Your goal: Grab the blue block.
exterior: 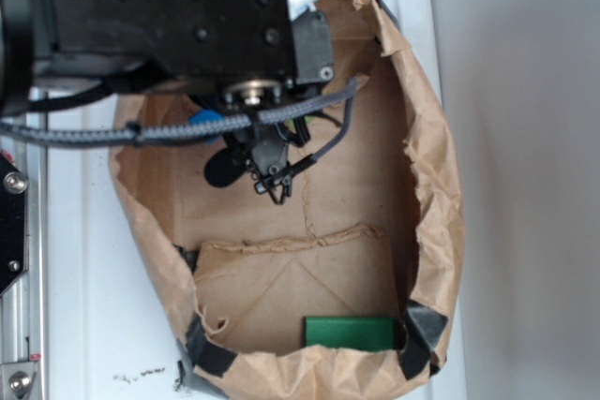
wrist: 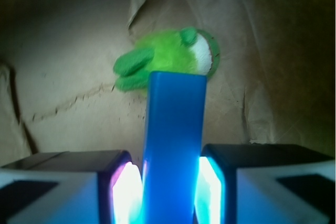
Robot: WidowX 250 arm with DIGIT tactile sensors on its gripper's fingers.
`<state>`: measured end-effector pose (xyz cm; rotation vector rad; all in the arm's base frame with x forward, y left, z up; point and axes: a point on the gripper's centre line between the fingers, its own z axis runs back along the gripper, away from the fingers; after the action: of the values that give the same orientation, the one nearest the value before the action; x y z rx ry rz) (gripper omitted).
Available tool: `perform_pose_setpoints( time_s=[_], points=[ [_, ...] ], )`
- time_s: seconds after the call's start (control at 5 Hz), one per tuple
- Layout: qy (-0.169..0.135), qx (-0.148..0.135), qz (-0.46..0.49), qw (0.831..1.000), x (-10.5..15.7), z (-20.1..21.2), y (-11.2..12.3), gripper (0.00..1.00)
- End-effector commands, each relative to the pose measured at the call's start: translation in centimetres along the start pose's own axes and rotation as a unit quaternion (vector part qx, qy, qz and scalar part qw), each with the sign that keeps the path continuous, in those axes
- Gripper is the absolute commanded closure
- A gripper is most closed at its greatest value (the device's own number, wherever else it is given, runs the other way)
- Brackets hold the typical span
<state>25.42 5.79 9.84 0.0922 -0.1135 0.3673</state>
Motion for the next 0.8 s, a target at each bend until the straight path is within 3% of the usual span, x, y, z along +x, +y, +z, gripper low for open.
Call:
perform_pose_setpoints(
  time_s=[0.0, 0.4, 0.6],
  points=[
    [-0.028, -0.049, -0.102, 0.993, 1.6, 5.2, -0.9, 1.00],
    [-0.050, -0.079, -0.134, 0.987, 1.7, 8.0, -1.8, 1.00],
    [-0.045, -0.099, -0.155, 0.982, 1.1, 9.7, -2.0, 1.00]
  ],
)
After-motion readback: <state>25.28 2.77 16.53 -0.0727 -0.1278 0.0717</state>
